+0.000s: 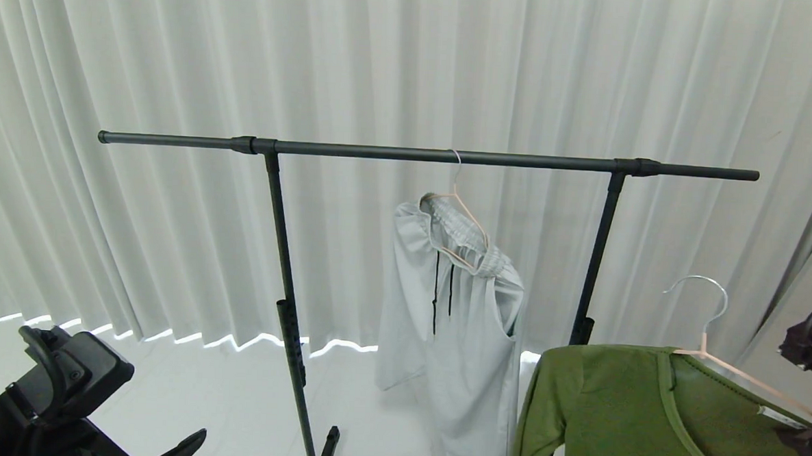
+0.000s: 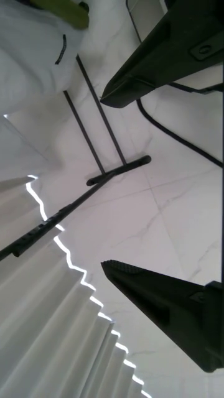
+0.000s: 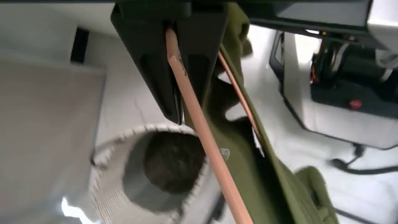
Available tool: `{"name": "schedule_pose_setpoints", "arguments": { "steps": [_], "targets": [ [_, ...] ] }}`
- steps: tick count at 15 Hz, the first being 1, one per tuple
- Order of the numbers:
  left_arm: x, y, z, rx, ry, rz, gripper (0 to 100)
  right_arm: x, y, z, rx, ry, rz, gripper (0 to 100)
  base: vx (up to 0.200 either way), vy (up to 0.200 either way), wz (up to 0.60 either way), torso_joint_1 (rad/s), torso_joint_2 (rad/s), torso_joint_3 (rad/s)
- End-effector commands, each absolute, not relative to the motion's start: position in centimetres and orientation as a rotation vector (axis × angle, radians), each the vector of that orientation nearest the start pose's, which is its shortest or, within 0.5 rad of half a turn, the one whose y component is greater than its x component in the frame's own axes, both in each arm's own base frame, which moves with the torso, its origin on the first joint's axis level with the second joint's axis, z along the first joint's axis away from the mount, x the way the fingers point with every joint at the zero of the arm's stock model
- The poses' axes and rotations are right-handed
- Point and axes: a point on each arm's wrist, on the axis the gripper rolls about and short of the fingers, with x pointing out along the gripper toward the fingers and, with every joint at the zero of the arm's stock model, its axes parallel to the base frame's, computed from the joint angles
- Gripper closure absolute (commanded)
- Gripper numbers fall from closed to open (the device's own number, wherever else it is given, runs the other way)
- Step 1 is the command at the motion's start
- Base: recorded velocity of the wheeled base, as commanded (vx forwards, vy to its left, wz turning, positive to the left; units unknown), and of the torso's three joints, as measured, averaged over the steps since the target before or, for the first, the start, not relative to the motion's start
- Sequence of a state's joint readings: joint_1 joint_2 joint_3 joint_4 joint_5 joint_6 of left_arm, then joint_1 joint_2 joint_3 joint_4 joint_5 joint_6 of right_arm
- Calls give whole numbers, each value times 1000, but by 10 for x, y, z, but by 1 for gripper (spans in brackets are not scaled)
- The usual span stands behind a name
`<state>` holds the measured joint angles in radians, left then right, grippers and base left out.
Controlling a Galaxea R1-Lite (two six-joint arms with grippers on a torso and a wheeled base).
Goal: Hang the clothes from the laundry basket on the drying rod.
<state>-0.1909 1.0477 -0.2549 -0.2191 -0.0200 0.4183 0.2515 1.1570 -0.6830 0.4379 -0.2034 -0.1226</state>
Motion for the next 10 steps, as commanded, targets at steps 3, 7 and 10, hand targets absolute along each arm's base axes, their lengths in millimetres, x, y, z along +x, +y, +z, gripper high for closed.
{"name": "schedule_pose_setpoints", "arguments": {
  "steps": [3,7,10],
  "targets": [
    [111,-22,133,456,522,-324,0,129,10,184,-278,896,-55,100,0,0,0,0,0,0],
    [112,-23,136,455,511,-324,0,144,11,203,-193,832,-99,100,0,0,0,0,0,0],
    [114,-23,142,449,488,-323,0,161,13,220,-175,787,-101,100,0,0,0,0,0,0]
  ]
}}
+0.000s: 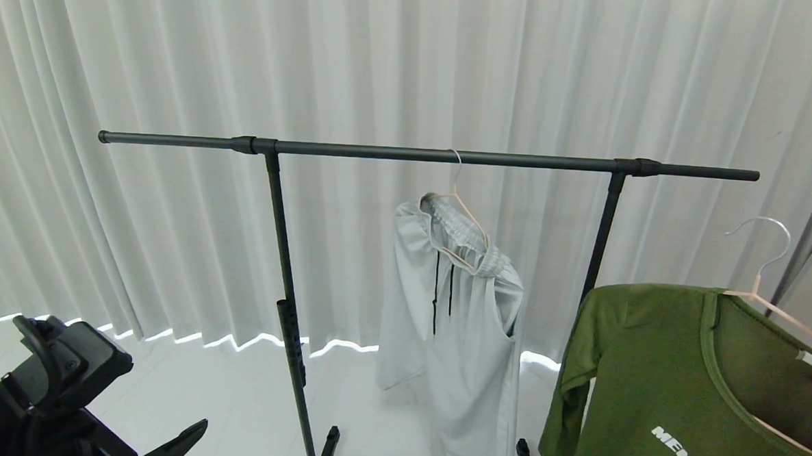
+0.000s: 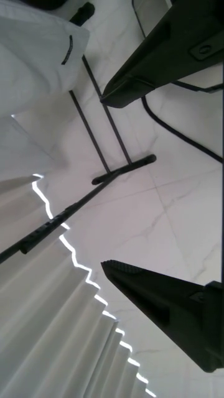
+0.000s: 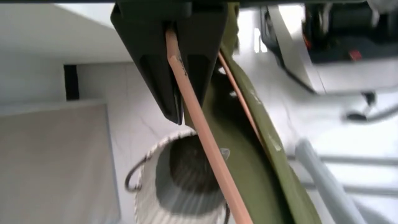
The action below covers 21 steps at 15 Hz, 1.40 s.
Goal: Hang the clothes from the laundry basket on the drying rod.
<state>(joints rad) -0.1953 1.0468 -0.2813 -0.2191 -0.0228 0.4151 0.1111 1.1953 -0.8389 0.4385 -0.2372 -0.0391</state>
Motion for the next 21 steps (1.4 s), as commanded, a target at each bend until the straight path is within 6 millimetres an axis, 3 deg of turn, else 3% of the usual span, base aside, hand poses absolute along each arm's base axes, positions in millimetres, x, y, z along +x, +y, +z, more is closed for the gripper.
{"name": "schedule_pose_setpoints", "arguments": {
  "steps": [1,6,16,21],
  "targets": [
    [115,-24,143,450,482,-326,0,165,14,223,-175,779,-99,100,200,0,0,7,2,2],
    [113,-25,144,455,465,-337,0,176,19,234,-177,749,-82,100,200,0,0,2,-1,3],
    [110,-25,144,458,456,-343,0,180,25,239,-186,729,-50,100,180,0,0,3,1,1],
    [109,-29,144,466,442,-376,0,215,34,247,-190,707,-43,100,0,0,0,0,0,0]
  ]
}}
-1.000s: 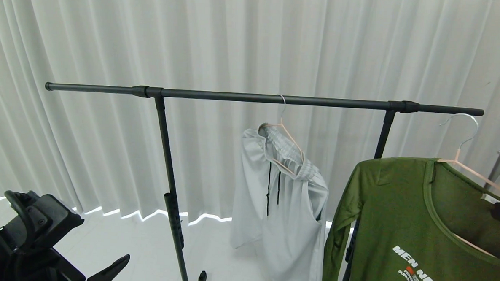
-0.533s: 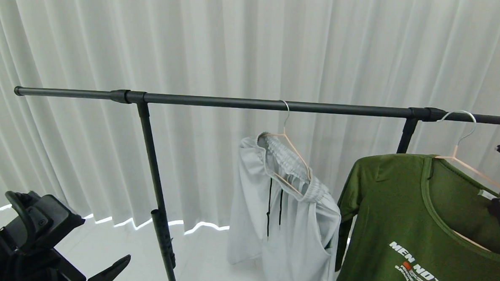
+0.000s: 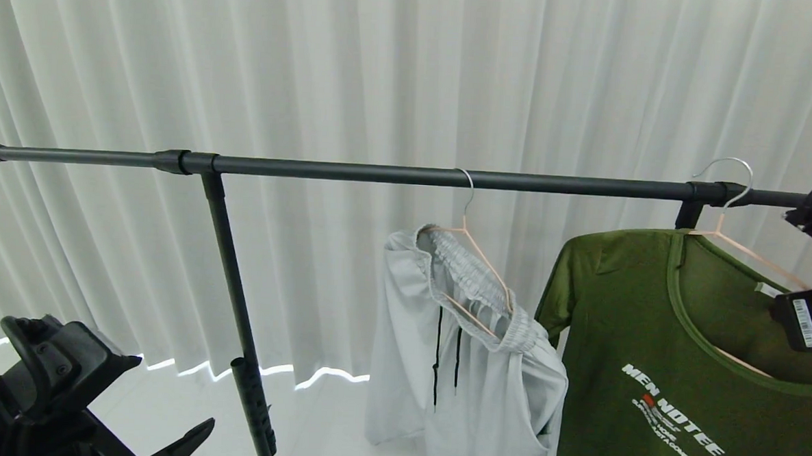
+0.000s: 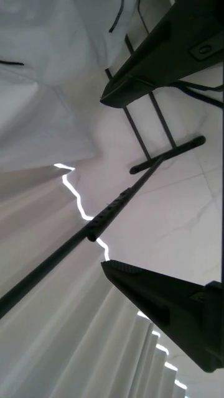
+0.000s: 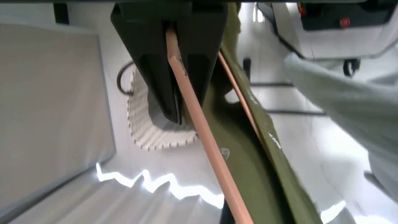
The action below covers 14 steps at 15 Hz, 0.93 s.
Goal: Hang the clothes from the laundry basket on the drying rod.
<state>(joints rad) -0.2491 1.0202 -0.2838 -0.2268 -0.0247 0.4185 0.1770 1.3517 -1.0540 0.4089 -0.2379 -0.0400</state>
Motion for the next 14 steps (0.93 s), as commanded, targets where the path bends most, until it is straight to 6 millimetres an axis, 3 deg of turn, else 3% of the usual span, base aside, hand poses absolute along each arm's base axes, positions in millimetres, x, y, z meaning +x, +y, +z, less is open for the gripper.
{"name": "schedule_pose_setpoints", "arguments": {
  "steps": [1,6,9,14],
  "targets": [
    [109,-29,144,466,442,-376,0,226,36,249,-190,702,-46,100,0,0,0,0,0,0],
    [109,-29,145,466,442,-376,0,281,50,241,-210,736,-38,100,0,0,0,0,0,0],
    [109,-29,145,466,442,-376,0,290,56,228,-225,780,-34,100,0,0,0,0,0,0],
    [109,-29,145,465,439,-375,0,295,58,223,-226,787,-33,100,0,0,0,0,0,0]
  ]
}}
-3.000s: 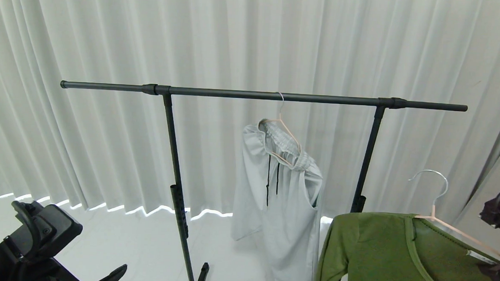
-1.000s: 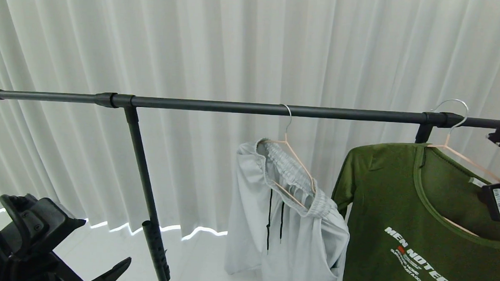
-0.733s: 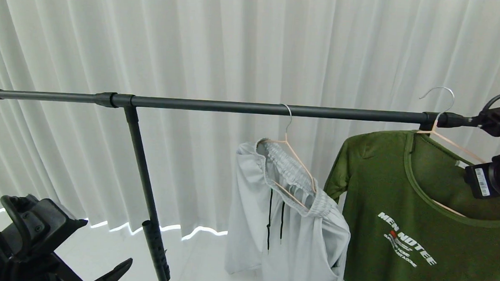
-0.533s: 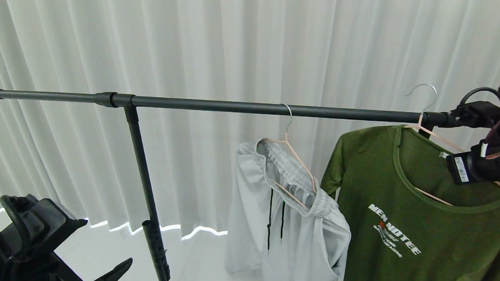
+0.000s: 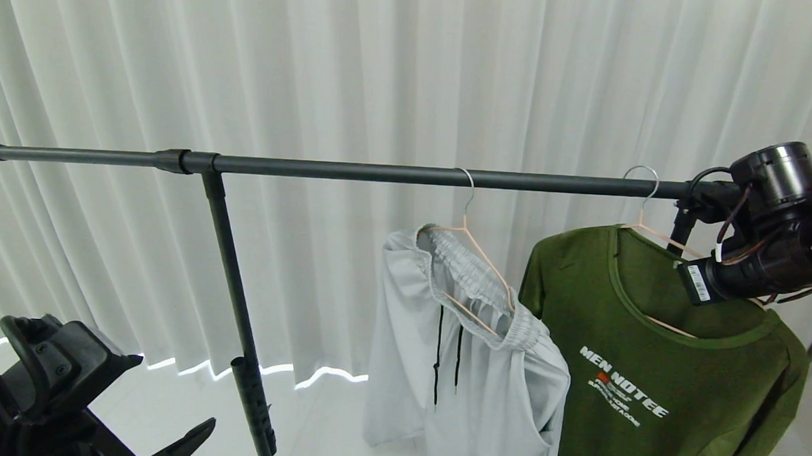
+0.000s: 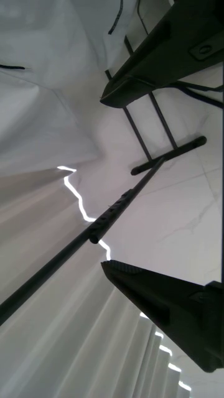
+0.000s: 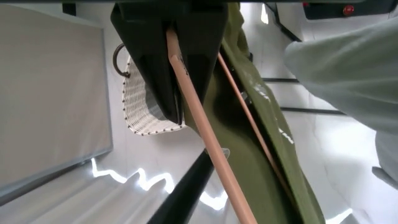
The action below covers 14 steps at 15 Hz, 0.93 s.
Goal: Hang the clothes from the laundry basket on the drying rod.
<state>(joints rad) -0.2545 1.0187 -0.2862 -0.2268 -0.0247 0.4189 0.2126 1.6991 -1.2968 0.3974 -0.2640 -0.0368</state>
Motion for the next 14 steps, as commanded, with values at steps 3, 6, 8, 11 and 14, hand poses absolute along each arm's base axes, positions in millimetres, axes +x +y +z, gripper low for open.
{"name": "schedule_pose_setpoints", "arguments": {
  "steps": [3,6,8,11,14],
  "targets": [
    [109,-29,146,465,438,-375,0,295,58,224,-226,784,-32,100,0,0,0,0,0,0],
    [109,-29,146,465,435,-374,0,293,58,225,-225,779,-31,100,0,0,0,0,0,0],
    [109,-29,146,465,436,-375,0,291,61,228,-212,765,-27,0,0,0,0,0,0,0],
    [110,-28,147,456,423,-357,0,280,70,243,-127,682,-19,0,0,0,0,0,0,0],
    [112,-22,147,442,432,-305,0,255,66,263,-70,606,-18,0,0,0,0,0,0,0]
  ]
}}
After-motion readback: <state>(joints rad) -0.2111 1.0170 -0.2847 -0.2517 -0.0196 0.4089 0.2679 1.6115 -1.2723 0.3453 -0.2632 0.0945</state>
